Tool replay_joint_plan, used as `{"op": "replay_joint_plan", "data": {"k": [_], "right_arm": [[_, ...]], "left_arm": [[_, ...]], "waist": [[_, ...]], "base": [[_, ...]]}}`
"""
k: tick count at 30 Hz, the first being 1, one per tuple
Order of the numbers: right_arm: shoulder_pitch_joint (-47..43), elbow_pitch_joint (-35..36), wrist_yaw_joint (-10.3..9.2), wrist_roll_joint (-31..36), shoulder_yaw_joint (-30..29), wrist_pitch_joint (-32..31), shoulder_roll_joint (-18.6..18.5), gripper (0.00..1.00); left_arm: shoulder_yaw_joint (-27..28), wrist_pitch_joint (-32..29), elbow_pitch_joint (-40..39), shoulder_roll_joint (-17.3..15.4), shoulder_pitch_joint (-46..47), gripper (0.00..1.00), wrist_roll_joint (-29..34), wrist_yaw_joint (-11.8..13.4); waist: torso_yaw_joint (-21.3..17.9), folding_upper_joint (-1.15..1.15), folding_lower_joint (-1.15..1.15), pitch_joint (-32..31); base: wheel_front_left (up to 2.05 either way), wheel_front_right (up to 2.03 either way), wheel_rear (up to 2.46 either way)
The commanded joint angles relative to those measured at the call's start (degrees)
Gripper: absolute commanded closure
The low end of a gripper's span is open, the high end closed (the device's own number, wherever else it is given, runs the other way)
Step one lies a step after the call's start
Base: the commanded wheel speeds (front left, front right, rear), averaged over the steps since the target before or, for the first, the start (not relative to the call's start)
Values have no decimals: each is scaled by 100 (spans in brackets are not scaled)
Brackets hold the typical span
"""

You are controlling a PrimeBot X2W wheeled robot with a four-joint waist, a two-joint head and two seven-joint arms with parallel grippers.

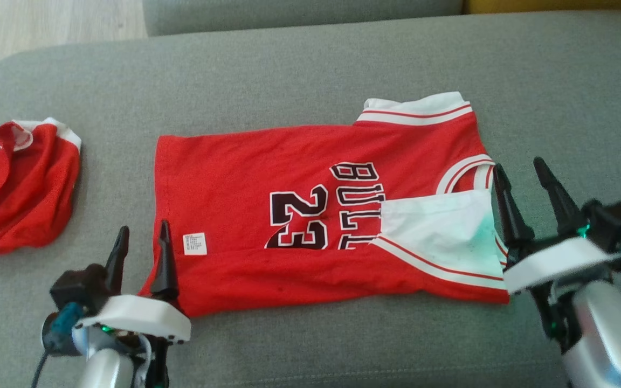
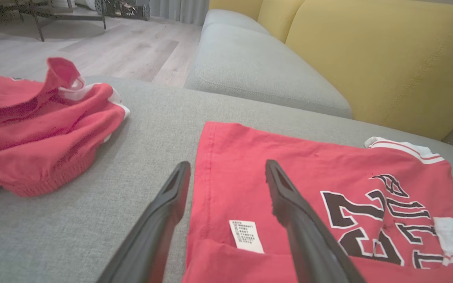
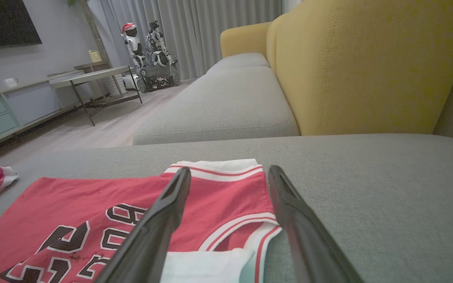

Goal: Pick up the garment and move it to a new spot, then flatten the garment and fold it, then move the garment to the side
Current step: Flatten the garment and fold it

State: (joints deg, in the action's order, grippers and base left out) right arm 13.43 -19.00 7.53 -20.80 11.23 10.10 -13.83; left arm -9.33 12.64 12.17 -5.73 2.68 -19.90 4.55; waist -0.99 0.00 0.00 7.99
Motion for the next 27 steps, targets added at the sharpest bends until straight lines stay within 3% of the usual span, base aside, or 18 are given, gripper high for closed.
{"op": "replay_joint_plan", "data": {"k": [1, 12, 27], "right_arm": [[-92, 270, -4, 116, 22, 47, 64, 0], [-1347, 1501, -4, 805, -523, -438, 621, 0], [-1751, 1928, -4, 952, -590, -701, 824, 0]], "left_arm": [[128, 82, -216, -41, 115, 0, 84, 43], [20, 217, -459, -33, -348, 0, 400, 157], [6, 172, -529, -95, -664, 0, 425, 268]], "waist": [[-13, 0, 0, -55], [-55, 0, 0, -417], [-113, 0, 0, -578]], "base": [[0, 0, 0], [0, 0, 0], [0, 0, 0]]}}
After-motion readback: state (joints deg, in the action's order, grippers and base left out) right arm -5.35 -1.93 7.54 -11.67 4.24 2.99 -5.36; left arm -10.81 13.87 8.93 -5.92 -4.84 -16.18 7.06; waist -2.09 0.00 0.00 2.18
